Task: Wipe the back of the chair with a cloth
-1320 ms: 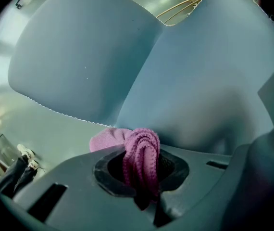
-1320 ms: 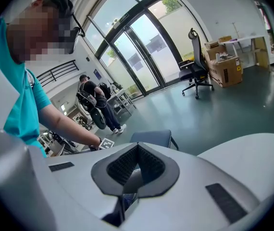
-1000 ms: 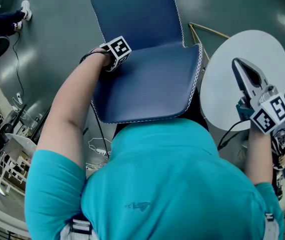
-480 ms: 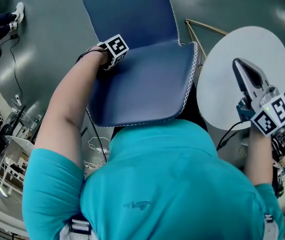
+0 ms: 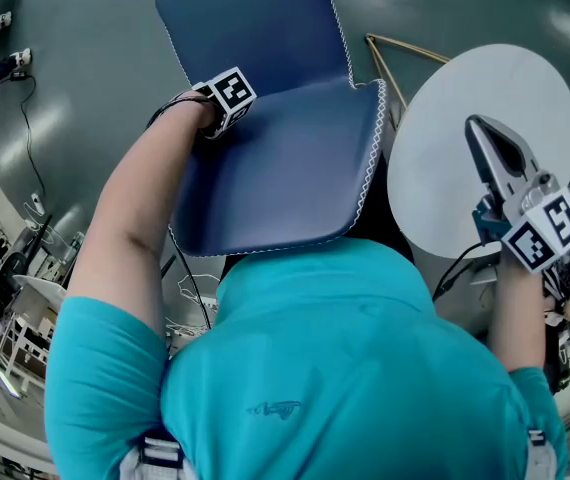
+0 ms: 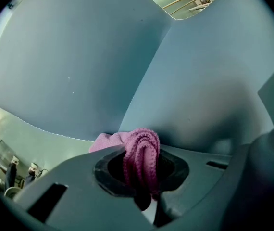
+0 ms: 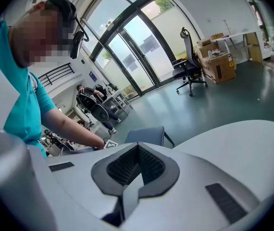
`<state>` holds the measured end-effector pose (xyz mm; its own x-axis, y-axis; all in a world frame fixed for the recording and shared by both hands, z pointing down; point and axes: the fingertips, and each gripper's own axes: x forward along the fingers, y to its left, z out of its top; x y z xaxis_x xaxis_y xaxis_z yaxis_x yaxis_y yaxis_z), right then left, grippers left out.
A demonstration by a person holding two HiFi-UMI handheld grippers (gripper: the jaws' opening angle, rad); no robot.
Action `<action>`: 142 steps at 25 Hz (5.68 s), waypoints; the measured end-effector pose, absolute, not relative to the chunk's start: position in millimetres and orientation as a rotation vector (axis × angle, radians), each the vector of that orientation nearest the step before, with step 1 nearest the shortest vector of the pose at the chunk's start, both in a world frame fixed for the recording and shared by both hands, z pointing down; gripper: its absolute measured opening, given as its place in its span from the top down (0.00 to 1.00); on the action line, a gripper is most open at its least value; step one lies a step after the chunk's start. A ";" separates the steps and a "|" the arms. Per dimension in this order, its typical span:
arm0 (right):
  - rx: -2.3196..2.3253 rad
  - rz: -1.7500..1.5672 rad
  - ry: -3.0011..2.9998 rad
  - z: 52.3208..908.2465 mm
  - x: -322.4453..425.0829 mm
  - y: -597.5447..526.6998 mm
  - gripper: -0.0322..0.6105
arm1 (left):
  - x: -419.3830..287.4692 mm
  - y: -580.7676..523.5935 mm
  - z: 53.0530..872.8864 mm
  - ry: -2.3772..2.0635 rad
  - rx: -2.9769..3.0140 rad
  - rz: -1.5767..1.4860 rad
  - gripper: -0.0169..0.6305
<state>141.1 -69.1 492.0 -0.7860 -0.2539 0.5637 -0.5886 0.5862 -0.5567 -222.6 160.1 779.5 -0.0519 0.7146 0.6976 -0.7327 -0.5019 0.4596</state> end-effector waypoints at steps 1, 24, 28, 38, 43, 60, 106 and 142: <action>0.677 1.064 -2.392 492.2 141.3 -69.1 0.96 | -222.5 159.9 780.4 -0.021 1.149 1.759 0.88; 0.733 1.080 -2.409 485.2 193.4 -62.8 0.96 | -105.1 111.0 779.9 -0.007 1.289 1.704 0.88; 0.743 1.086 -2.408 488.4 196.0 -64.8 0.96 | -96.0 100.5 786.1 -0.006 1.322 1.692 0.88; 0.771 1.087 -2.392 488.6 209.3 -62.7 0.96 | -52.9 73.0 792.6 -0.015 1.391 1.641 0.88; 0.799 1.101 -2.393 489.8 217.7 -63.9 0.96 | -24.2 55.4 788.5 -0.021 1.423 1.604 0.88; 0.808 1.096 -2.428 490.7 223.1 -56.1 0.96 | 49.8 -1.9 754.1 -0.058 1.701 1.224 0.88; 0.721 0.685 -2.632 251.3 3.3 -63.5 0.96 | -217.0 23.0 325.2 -0.930 2.054 0.128 0.88; 0.569 0.531 -2.796 183.2 -23.0 -72.2 0.96 | -204.0 37.5 133.2 -1.313 2.223 -0.234 0.88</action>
